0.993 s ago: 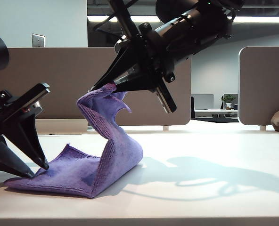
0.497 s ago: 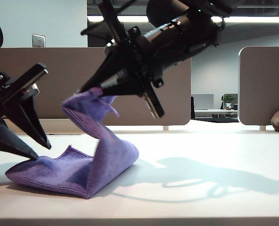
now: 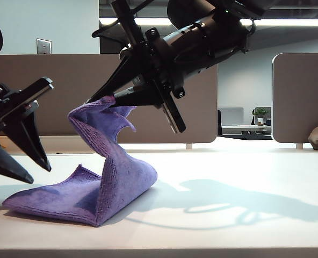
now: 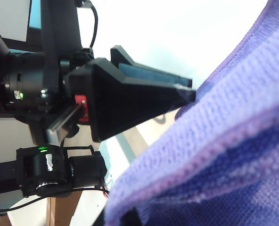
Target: Fold the bottom of the cloth upward, then fold it vertically to form a square shape.
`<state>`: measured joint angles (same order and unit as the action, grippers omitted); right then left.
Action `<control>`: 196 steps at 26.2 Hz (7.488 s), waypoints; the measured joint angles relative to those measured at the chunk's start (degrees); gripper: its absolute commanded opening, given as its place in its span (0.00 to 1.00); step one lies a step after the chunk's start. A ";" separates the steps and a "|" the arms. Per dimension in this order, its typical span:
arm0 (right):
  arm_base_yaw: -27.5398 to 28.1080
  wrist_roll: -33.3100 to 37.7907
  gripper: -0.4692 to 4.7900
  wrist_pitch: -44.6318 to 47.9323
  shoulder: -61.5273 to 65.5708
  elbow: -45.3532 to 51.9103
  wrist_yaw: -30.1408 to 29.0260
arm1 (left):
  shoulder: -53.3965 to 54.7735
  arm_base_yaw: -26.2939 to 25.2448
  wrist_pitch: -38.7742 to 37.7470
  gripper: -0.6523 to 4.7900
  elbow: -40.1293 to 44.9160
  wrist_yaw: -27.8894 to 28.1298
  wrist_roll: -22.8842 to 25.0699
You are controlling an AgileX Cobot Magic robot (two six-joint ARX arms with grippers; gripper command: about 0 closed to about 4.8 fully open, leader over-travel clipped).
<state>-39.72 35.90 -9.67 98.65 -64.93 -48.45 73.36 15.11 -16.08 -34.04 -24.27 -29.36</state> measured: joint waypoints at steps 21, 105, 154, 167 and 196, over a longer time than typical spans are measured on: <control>-1.75 5.05 0.09 6.56 6.23 -1.77 -3.67 | -11.50 -6.05 -5.49 0.34 -6.40 6.69 2.12; 0.02 -13.70 0.69 -30.73 2.34 -6.43 18.93 | 0.68 -8.24 -12.83 0.32 -6.34 -7.76 14.34; -2.80 -11.63 0.71 -28.24 4.55 -6.40 18.97 | 17.18 -2.82 6.71 0.22 -8.59 -10.71 6.73; -2.67 -10.43 0.59 -25.42 6.01 -6.49 21.46 | 17.22 -2.82 5.75 0.22 -8.59 -11.56 6.60; -2.64 -16.28 0.52 -32.65 4.48 -6.71 21.70 | 16.76 -2.82 5.03 0.22 -8.66 -14.03 6.56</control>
<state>-42.37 19.62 -42.33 103.13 -71.64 -26.74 90.13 12.29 -11.05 -42.70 -38.30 -22.81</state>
